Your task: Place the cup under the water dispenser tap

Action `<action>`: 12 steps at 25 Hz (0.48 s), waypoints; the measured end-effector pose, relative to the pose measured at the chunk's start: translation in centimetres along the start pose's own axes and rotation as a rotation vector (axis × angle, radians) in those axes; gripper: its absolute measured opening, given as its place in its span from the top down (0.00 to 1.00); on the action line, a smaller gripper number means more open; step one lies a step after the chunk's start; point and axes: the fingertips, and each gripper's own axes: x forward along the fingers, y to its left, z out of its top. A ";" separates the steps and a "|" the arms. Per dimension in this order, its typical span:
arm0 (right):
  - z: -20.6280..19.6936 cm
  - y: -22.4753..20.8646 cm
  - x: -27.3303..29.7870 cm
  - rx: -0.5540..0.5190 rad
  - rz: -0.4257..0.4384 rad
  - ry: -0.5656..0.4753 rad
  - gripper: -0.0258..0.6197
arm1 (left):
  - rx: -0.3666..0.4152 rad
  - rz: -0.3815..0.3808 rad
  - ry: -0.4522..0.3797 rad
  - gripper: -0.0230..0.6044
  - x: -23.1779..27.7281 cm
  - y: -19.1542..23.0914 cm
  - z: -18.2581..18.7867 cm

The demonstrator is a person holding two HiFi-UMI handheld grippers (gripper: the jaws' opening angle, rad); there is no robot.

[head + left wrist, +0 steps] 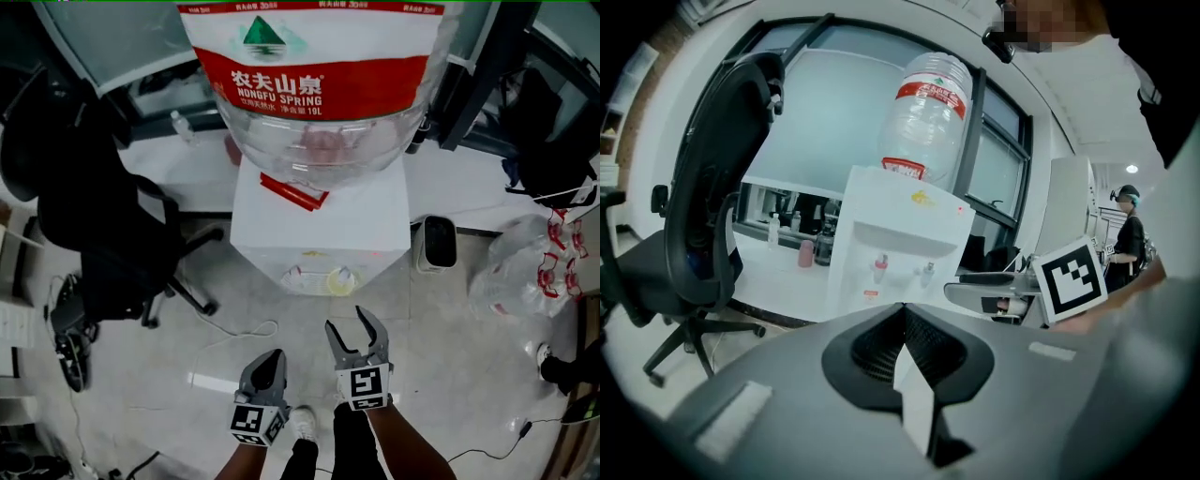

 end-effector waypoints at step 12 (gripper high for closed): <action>7.9 -0.3 -9.8 0.026 -0.086 -0.074 0.93 | 0.049 -0.068 -0.058 0.93 -5.7 -4.4 7.4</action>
